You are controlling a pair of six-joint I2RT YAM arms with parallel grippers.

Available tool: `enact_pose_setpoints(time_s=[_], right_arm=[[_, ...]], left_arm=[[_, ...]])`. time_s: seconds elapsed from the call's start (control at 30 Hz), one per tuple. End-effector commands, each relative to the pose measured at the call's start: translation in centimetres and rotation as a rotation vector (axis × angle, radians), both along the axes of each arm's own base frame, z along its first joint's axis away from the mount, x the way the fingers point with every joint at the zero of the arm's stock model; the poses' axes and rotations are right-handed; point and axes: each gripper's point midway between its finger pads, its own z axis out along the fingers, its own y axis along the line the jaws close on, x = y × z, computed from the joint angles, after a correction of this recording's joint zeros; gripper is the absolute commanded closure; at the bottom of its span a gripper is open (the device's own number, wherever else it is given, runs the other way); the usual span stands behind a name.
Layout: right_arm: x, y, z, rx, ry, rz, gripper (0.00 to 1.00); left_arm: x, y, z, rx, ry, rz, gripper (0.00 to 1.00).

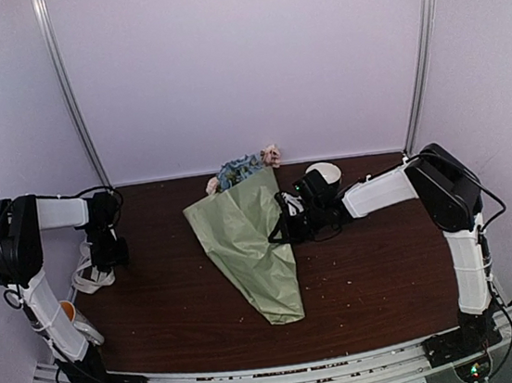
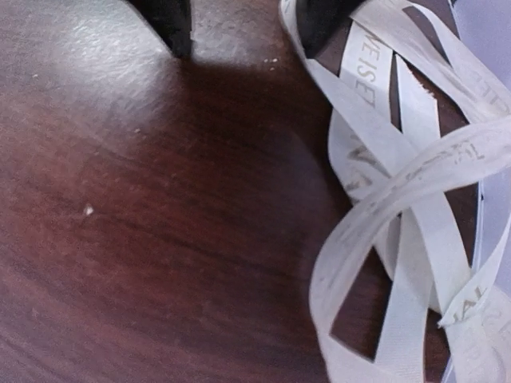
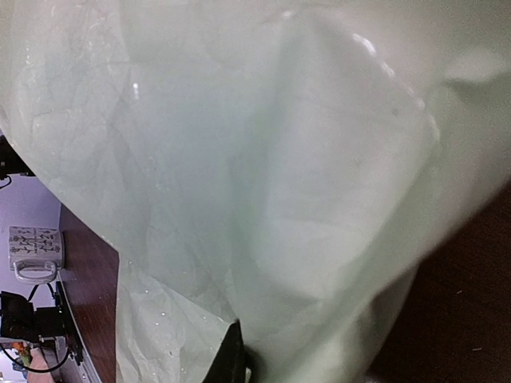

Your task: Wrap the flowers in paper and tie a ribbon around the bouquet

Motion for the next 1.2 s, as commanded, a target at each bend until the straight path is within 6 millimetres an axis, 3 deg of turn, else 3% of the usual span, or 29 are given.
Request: enact_pose_setpoints(time_s=[0.0,0.03,0.1,0.2,0.3,0.37,0.43,0.5,0.57,0.63,0.67,0.73,0.83,1.03,1.17], right_arm=[[-1.0,0.2,1.2,-0.006,-0.023,0.041,1.0],[-1.0,0.3,1.3,-0.003,-0.024,0.042,1.0],[-1.0,0.2,1.5,0.002,-0.027,0.042,1.0],[-0.9,0.2,1.7,0.003,-0.034,0.041,1.0],[-0.9,0.2,1.2,-0.004,-0.028,0.043,1.0],[-1.0,0.1,0.9,-0.008,-0.021,0.043,1.0],[-1.0,0.0,0.7,-0.014,-0.019,0.042,1.0],[-1.0,-0.1,0.5,-0.022,-0.018,0.042,1.0],[-0.9,-0.1,0.4,-0.024,-0.019,0.04,1.0],[-0.8,0.0,0.4,-0.024,-0.018,0.038,1.0],[-0.8,0.0,0.3,-0.024,-0.015,0.038,1.0],[-0.7,0.1,0.2,-0.025,-0.014,0.036,1.0],[-0.6,0.1,0.2,-0.026,-0.013,0.033,1.0],[-0.3,-0.2,0.1,-0.054,-0.021,0.028,1.0],[0.1,-0.1,0.2,-0.06,-0.029,0.025,1.0]], left_arm=[[-0.6,-1.8,-0.5,-0.107,0.071,-0.091,0.64],[-0.6,-1.9,-0.6,-0.112,0.076,-0.097,0.71],[-0.9,-2.2,-0.7,-0.125,0.084,-0.108,0.99],[-0.7,-3.1,-0.5,-0.163,0.054,-0.137,1.0],[1.1,-6.0,3.6,-0.193,-0.112,-0.221,1.0],[2.4,-8.4,9.1,-0.153,-0.254,-0.318,1.0],[3.0,-11.6,17.6,-0.099,-0.453,-0.452,1.0],[2.1,-15.0,27.4,-0.047,-0.713,-0.599,1.0],[-0.8,-18.4,36.1,-0.053,-0.977,-0.769,1.0],[-5.0,-21.4,42.3,-0.157,-1.205,-0.955,1.0],[-7.3,-22.3,44.2,-0.216,-1.284,-1.03,1.0],[-10.8,-23.1,45.8,-0.31,-1.366,-1.135,1.0],[-14.0,-23.8,44.9,-0.417,-1.353,-1.255,1.0],[-19.5,-26.0,40.3,-0.629,-1.162,-1.501,1.0],[-20.4,-29.1,36.4,-0.643,-1.024,-1.611,1.0]])
